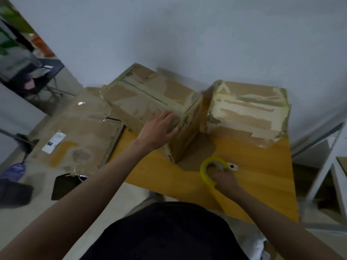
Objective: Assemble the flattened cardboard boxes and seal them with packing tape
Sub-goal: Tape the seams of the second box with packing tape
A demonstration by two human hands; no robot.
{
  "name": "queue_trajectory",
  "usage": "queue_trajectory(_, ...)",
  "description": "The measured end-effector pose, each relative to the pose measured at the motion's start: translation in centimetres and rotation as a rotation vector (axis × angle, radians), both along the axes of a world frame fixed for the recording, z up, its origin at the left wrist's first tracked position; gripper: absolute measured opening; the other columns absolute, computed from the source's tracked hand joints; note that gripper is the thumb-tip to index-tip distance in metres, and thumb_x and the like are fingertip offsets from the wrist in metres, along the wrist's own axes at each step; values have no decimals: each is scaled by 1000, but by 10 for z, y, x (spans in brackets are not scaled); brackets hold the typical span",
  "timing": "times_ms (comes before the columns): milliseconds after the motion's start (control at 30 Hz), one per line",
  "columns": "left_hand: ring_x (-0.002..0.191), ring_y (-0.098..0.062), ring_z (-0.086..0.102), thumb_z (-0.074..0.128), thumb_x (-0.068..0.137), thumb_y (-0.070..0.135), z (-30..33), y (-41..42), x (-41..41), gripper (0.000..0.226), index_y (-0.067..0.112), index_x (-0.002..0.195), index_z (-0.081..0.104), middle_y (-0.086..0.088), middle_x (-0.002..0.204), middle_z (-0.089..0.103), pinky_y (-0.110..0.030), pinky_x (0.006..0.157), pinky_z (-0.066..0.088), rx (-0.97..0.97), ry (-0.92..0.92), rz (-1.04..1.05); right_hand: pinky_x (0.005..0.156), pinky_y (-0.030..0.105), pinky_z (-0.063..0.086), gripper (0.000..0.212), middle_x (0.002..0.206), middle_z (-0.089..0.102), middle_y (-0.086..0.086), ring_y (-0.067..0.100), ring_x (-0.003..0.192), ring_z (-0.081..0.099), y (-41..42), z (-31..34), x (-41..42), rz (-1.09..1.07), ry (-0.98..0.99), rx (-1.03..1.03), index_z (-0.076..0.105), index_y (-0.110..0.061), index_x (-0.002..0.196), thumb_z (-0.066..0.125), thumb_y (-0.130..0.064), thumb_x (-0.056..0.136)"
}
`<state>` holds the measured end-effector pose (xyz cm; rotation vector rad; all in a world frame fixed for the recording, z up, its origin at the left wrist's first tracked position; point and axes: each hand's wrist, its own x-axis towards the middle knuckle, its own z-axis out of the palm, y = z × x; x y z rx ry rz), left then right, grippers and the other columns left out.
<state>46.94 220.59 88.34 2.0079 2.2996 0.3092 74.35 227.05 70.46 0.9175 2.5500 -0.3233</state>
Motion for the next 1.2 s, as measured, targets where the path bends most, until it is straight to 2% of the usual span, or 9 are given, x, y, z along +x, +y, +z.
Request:
queue_trajectory(133,129,-19,49,47,98,54,7,1,-13,56,24,146,42,5,150,40,-35,95,48,-76,-27,-98,55,30,38,29,93,66,10,24,72,59,7,10,-2,-183,147,-162,64,-11,120,64,-20,93)
queue_trajectory(300,141,-13,34,50,68,91,15,17,-44,99,39,150,32,13,156,30,-44,111,42,-344,-39,-316,83,44,53,34,114,69,7,25,98,65,11,48,-7,-441,388,-233,64,-16,124,68,-29,93)
queue_trajectory(433,139,-10,28,68,69,77,19,34,-54,97,37,149,32,13,154,26,-31,107,40,-334,120,-484,80,44,51,25,104,67,6,24,89,61,11,78,-20,-625,614,-312,65,-13,115,70,-21,92)
queue_trajectory(633,137,-15,30,62,71,80,12,51,-56,95,33,148,35,7,146,32,-35,108,39,-269,107,-635,91,33,51,23,115,65,4,17,104,62,-15,139,-59,-855,941,-369,59,-10,118,64,-13,97)
queue_trajectory(733,143,-15,27,58,75,80,24,62,-58,91,37,151,31,9,155,28,-45,113,36,-330,-160,-558,91,29,52,19,114,65,3,12,106,63,-30,160,-79,-926,1047,-326,58,-9,116,62,-11,97)
queue_trajectory(867,118,-14,55,39,103,51,43,83,-54,52,24,145,48,4,136,53,-42,100,50,-114,-577,-527,91,24,50,23,118,65,-2,7,110,62,-43,182,-100,-971,1106,-223,58,-13,119,64,-15,97)
queue_trajectory(967,119,-12,56,41,106,35,57,101,-52,39,18,135,61,2,131,61,-27,97,47,-78,-661,-538,97,26,50,31,125,63,-5,8,117,59,-48,190,-112,-985,1088,-141,56,-18,125,66,-20,96)
queue_trajectory(1067,96,3,60,55,101,32,72,104,-50,29,19,121,72,7,115,70,-4,76,42,-88,-720,-509,98,27,49,36,126,63,-4,9,118,58,-51,196,-123,-1011,1061,-53,55,-18,129,68,-23,95)
queue_trajectory(1200,82,9,63,73,89,28,78,107,-58,16,18,101,80,10,93,75,-2,67,45,-55,-832,-428,95,29,49,35,122,64,-2,10,113,59,-53,205,-137,-1008,1039,22,57,-15,127,68,-22,95)
